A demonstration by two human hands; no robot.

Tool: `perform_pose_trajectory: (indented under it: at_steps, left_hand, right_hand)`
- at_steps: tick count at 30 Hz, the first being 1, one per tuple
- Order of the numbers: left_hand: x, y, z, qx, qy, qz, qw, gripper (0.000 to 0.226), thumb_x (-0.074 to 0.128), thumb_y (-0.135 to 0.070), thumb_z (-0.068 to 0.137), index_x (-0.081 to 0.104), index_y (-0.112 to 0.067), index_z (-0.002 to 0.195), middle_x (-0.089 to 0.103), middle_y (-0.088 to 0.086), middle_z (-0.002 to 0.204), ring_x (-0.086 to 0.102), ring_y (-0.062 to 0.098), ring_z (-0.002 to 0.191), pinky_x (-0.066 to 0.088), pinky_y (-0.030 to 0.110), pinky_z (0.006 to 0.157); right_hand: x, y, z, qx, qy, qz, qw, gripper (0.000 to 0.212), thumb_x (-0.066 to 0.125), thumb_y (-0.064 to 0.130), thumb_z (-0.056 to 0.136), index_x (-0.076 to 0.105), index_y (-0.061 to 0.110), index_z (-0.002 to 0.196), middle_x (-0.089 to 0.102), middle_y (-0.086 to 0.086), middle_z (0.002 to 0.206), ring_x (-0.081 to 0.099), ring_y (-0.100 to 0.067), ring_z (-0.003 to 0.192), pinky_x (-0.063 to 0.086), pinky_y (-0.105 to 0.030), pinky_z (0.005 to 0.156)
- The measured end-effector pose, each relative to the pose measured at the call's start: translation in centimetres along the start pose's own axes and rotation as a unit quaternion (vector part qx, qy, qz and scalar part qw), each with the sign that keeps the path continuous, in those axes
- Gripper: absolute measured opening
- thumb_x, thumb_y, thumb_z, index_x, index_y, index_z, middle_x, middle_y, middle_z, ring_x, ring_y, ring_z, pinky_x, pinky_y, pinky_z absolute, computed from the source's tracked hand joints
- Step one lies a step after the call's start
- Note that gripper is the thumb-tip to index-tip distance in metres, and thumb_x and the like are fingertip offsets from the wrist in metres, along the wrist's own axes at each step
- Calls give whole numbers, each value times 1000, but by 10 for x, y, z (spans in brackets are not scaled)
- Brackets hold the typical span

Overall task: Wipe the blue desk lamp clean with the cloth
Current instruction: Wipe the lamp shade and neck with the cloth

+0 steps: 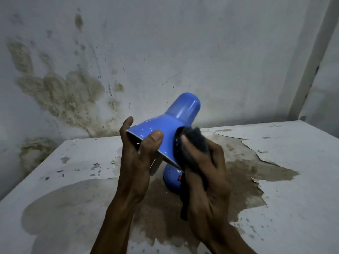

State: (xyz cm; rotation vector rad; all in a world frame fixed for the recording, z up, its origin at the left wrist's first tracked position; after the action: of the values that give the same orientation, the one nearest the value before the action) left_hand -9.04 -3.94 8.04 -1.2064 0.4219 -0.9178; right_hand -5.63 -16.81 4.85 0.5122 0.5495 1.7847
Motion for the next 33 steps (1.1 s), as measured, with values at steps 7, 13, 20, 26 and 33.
perform_pose_trajectory:
  at_steps: [7, 13, 20, 26, 33]
  left_hand:
    - [3, -1, -1, -16, -11, -32, 999, 99, 63, -56, 52, 27, -40, 143, 51, 7, 127, 38, 53, 119, 48, 14, 52]
    - [3, 2, -1, 3, 3, -11, 1000, 99, 63, -57, 53, 27, -37, 143, 51, 9, 133, 65, 21, 92, 57, 21, 60]
    - [2, -1, -4, -9, 5, -6, 1000, 97, 63, -57, 53, 28, -41, 142, 53, 4, 124, 53, 20, 80, 47, 16, 51]
    - [1, 1, -2, -10, -29, -28, 999, 100, 63, -57, 52, 26, -40, 144, 53, 4, 122, 41, 54, 114, 47, 16, 50]
    - [-3, 6, 3, -3, -21, -14, 1000, 101, 62, -57, 52, 29, -38, 145, 60, -10, 121, 58, 9, 112, 47, 32, 81]
  right_hand:
    - [5, -25, 22, 309, 6, 183, 933, 37, 44, 3, 103, 70, 27, 114, 76, 4, 107, 71, -14, 102, 59, -29, 78]
    - [-3, -28, 34, 466, 109, 189, 858, 32, 47, 13, 102, 78, 20, 98, 77, -12, 99, 67, -33, 88, 55, -47, 86]
    - [-10, -3, 39, 378, 65, 92, 919, 33, 46, 12, 102, 72, 19, 83, 71, -14, 81, 63, -23, 69, 55, -33, 59]
    - [4, -30, 51, 502, 121, 187, 836, 26, 48, 14, 98, 73, 11, 101, 71, -23, 97, 62, -28, 82, 52, -41, 74]
    - [-6, 18, 10, 75, 46, -65, 994, 34, 52, 20, 96, 68, 33, 123, 56, 3, 106, 60, 0, 92, 48, -15, 78]
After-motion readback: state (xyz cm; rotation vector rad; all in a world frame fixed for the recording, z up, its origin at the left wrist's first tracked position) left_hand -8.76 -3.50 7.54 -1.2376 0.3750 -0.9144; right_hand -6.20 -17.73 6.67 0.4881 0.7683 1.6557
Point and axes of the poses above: each hand's wrist, its own z-axis towards the middle knuckle, its own x-axis out of the palm, y = z × x, the point moved 2 cm from there along z, towards the middle knuckle
